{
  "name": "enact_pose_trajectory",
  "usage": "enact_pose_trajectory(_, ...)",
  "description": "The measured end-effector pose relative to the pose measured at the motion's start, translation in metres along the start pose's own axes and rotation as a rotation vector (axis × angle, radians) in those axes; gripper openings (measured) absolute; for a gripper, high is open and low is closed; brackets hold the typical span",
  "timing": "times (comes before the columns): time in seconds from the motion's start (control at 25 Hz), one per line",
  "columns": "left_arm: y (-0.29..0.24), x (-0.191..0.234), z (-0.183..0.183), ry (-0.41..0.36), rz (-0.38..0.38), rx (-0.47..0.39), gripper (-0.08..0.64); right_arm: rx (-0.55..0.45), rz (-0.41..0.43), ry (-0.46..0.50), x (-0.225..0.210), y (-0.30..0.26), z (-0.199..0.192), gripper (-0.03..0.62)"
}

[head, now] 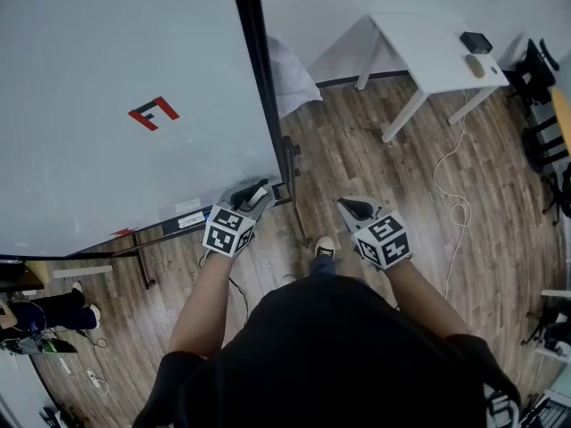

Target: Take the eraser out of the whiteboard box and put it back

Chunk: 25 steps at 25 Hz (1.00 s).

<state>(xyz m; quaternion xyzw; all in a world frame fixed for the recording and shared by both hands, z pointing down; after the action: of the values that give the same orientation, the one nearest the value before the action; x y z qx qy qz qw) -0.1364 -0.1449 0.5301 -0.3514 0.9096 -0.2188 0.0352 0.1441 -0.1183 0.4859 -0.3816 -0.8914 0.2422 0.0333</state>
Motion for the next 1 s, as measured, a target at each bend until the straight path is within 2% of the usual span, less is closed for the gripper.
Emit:
enact_pose_trajectory(0.44, 0.042, -0.009, -0.005, -0.011, 0.039, -0.008, 0.150, -0.023, 0.024, 0.021, 0.026, 0.000, 0.000, -0.006)
enact_pose_trajectory(1.0, 0.095, -0.017, -0.031, -0.005, 0.091, 0.005, 0.150, -0.030, 0.055, 0.048, 0.060, -0.005, 0.001, -0.005)
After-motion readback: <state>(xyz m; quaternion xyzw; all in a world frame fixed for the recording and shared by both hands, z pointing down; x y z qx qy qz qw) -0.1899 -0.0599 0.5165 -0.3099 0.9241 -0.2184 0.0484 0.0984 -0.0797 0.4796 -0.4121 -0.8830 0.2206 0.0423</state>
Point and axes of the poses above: the fingertips, and each gripper's own axes: y backward along the fingers, x to its left, z out of its top, the point moved 9 cm from there along y, backward along the fingers, and after that the axes turned 10 degrees about -x, right-handed, at the moved point
